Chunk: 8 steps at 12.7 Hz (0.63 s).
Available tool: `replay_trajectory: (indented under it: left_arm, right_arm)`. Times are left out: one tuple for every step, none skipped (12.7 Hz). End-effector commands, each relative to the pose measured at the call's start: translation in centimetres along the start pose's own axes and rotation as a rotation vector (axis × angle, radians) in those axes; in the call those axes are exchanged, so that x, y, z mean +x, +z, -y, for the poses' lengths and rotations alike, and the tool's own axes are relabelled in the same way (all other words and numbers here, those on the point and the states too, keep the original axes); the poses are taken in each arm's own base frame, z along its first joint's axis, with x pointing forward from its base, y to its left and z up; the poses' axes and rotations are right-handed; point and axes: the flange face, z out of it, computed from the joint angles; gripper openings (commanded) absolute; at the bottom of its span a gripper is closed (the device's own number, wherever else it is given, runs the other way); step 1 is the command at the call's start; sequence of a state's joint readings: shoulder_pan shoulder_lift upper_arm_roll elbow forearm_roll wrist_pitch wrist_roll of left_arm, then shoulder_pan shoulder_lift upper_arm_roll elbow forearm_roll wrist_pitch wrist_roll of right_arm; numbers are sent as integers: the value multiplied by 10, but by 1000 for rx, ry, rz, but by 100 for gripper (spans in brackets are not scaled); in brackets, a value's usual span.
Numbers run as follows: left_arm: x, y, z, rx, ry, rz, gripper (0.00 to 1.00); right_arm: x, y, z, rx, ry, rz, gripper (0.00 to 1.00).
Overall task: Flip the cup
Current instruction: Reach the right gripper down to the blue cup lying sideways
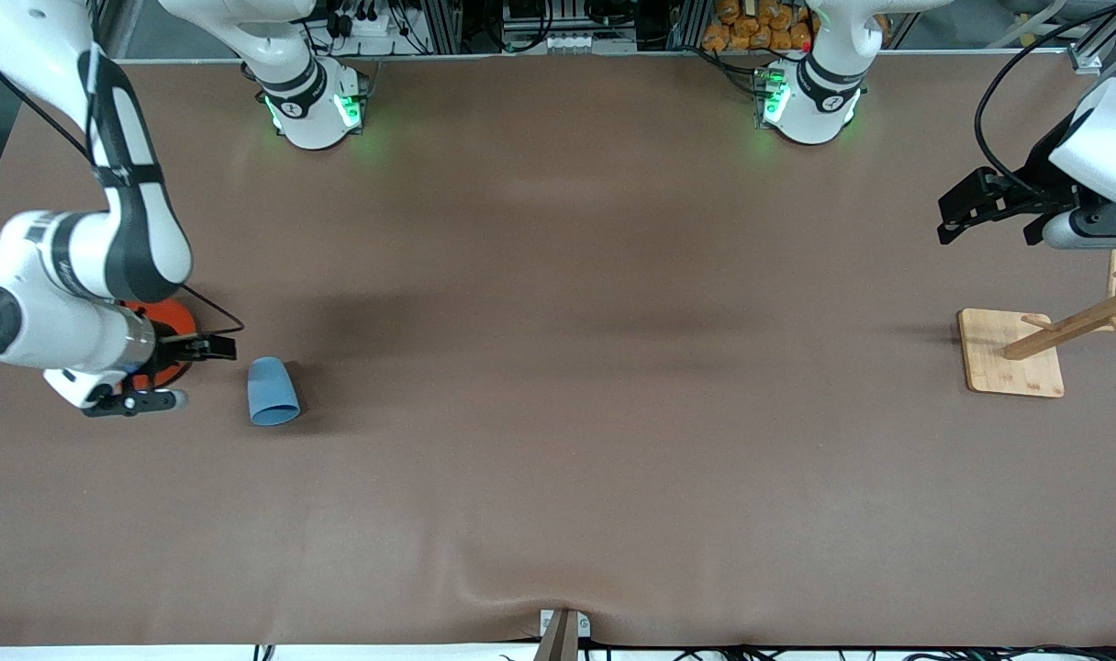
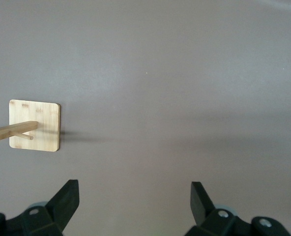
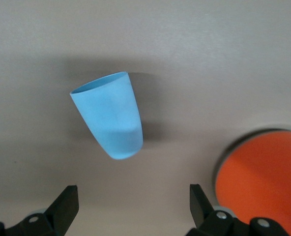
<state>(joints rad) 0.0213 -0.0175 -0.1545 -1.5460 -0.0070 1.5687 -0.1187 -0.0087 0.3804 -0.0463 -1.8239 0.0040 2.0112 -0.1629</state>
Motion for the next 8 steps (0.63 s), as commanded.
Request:
replay_trajectory:
  left_arm:
    - [2, -5, -3, 6, 7, -10, 100]
    - [2, -6, -3, 6, 7, -11, 100]
    - [2, -5, -3, 6, 7, -11, 100]
    - [2, -4, -4, 6, 4, -8, 100]
    - [2, -5, -4, 6, -2, -11, 100]
    - [3, -4, -4, 6, -2, -10, 100]
    - [3, -4, -4, 6, -2, -10, 100]
    - [3, -4, -3, 6, -4, -10, 100]
  right_arm:
    - [11, 25, 14, -8, -46, 1, 100]
    - [15, 37, 18, -8, -78, 7, 100]
    - [19, 50, 18, -8, -106, 6, 100]
    - [24, 63, 18, -11, -127, -3, 100]
    - [29, 73, 19, -16, -139, -18, 100]
    - [33, 81, 22, -19, -155, -31, 100]
    - [37, 90, 27, -21, -173, -45, 100]
    - [40, 99, 30, -24, -181, -55, 100]
